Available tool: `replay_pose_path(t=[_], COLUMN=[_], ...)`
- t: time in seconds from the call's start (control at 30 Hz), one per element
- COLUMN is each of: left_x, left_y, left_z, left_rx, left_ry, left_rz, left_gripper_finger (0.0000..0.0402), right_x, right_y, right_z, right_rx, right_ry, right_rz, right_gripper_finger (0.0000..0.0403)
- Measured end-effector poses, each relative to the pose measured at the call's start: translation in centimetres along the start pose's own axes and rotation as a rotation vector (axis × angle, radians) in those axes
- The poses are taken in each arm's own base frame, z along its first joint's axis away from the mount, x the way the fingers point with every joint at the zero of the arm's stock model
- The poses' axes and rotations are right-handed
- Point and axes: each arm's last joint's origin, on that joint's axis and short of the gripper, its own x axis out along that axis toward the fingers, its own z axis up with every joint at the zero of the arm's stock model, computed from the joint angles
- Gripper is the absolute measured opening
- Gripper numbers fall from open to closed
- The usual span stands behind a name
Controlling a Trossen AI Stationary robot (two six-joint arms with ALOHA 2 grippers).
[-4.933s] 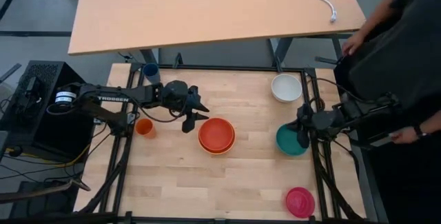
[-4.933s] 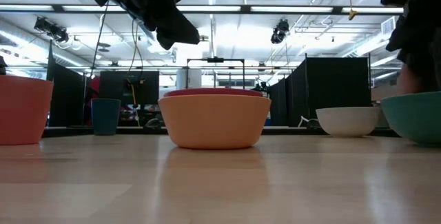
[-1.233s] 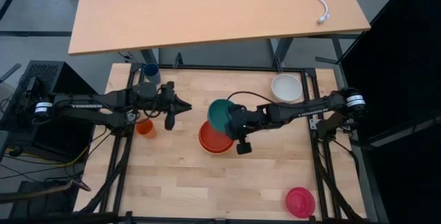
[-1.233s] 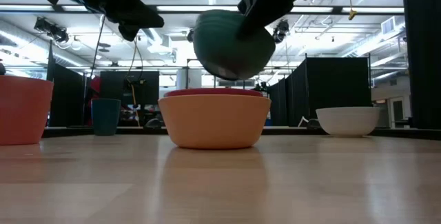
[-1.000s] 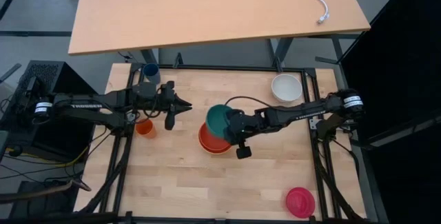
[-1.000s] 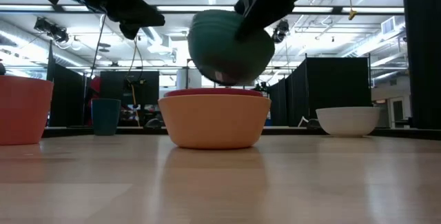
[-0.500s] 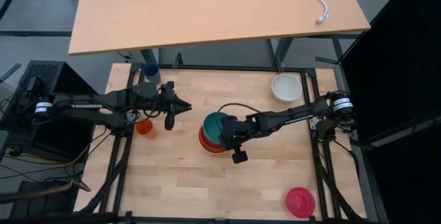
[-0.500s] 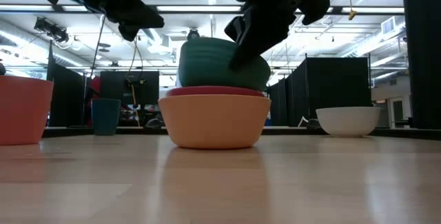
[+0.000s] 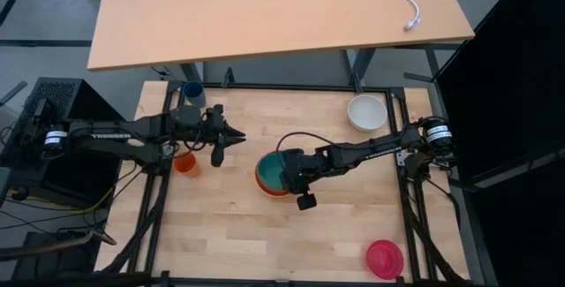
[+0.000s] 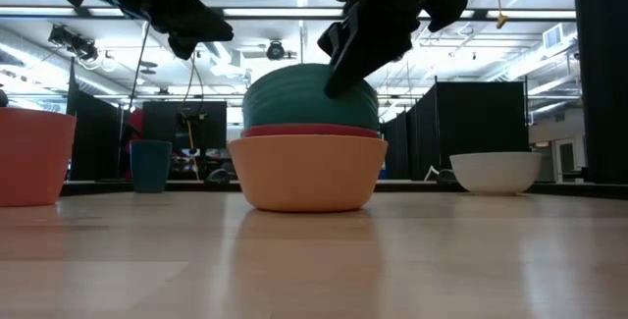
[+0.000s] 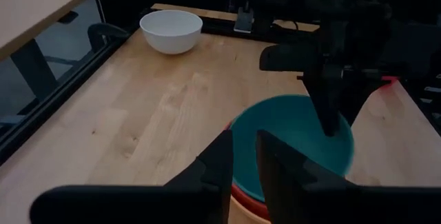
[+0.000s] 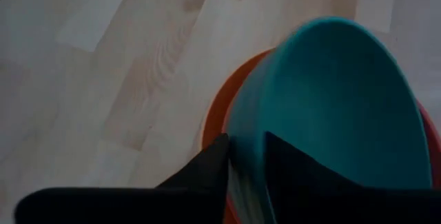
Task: Nest bowls inside each other
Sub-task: Stack the blue bowl on top of the orange bowl
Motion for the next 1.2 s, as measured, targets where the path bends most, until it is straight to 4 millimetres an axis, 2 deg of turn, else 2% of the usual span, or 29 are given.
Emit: replay_pose_path(t=[0.47,0.8,1.2], left_x=[0.00,0.00,0.00], left_y=[0.00,0.01,0.01], left_z=[-0.04,-0.09,-0.09], left_rx=[-0.001,-0.001,-0.001], left_ry=[0.004,0.009,0.009], left_rz=[0.000,0.001,0.000], left_gripper_finger=[0.0054,0.0054,0.0056], right_x=[0.00,-0.04,-0.91], right_y=[-0.03,-0.03,-0.03], right_z=[0.07,0.08,0.26], right_rx=[0.013,0.016,0.028], right_ry=[-0.008,-0.009,-0.022], right_rz=[-0.002,-0.002,-0.002], right_gripper_finger=[0.0121,0.0074,0.0049])
